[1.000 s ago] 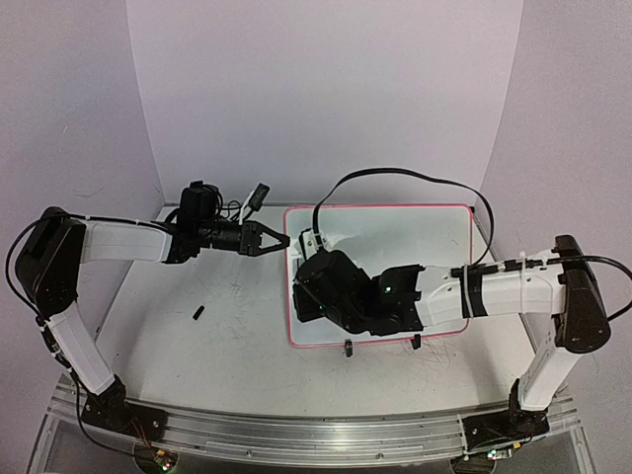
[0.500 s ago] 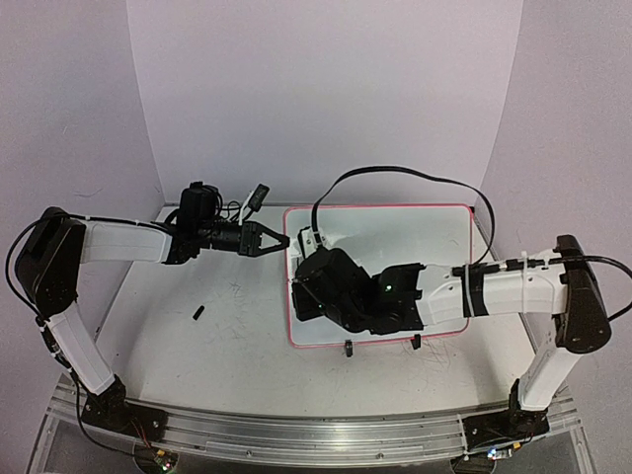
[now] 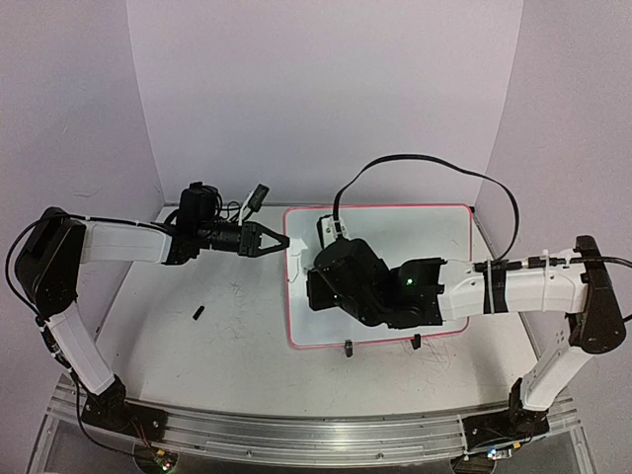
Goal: Write a sentence on the whiteboard
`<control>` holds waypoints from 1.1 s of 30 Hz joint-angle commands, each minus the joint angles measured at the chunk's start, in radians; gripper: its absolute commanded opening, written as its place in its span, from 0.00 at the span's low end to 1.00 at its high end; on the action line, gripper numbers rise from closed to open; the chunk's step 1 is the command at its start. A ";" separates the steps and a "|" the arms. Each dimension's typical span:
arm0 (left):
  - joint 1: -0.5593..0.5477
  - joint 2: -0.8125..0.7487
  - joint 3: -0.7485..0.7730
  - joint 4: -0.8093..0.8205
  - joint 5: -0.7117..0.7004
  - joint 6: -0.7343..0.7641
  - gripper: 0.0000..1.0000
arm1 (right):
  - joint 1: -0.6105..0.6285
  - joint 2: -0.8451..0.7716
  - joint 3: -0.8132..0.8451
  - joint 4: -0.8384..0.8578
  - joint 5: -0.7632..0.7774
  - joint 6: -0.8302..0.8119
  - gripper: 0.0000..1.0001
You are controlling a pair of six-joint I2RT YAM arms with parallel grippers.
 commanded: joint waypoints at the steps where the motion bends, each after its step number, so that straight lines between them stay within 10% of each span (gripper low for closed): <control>1: -0.007 -0.027 -0.001 0.003 0.028 -0.033 0.00 | -0.007 0.011 0.009 0.046 0.016 -0.019 0.00; 33: -0.007 -0.035 0.000 0.002 0.032 -0.031 0.00 | -0.016 0.034 0.040 0.050 0.026 -0.036 0.00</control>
